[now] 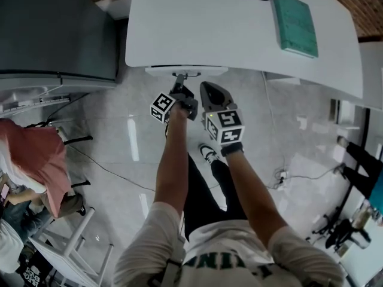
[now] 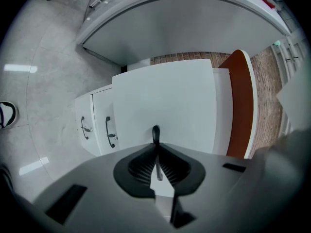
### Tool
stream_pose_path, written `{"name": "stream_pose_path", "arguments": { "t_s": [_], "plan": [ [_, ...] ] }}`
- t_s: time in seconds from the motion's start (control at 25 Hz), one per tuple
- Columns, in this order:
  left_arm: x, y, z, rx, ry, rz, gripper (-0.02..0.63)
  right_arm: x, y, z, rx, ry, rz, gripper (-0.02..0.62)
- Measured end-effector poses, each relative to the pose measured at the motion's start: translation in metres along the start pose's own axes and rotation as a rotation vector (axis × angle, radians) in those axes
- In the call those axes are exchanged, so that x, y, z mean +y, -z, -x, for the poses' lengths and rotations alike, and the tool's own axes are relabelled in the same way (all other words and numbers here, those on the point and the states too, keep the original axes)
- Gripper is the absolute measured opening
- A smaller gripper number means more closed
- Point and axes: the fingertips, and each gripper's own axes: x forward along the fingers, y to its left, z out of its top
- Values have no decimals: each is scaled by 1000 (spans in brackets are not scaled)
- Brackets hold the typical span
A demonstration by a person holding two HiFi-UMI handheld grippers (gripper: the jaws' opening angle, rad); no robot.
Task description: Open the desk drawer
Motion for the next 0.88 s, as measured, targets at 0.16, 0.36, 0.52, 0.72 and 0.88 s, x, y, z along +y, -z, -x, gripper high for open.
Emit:
{"name": "stream_pose_path", "arguments": {
  "t_s": [0.16,0.36,0.52,0.72,0.88],
  "plan": [
    [5,3,13,-6,-12,10,18,5,1,1,-3,-8,2,-6],
    [9,7,30,-17,-28,30,17,11,-3,6,-7,-13,-5,-6],
    [14,13,47,-22,-36,33,17,13,-1,10,-6,-17,-14,-6],
    [24,20,72,-43,-50,63,17,17,9,16,8,-11,-33,-6],
    [29,26,90,-58,-63,71,17,19,11,21,10,-12,-40,-6]
  ]
}}
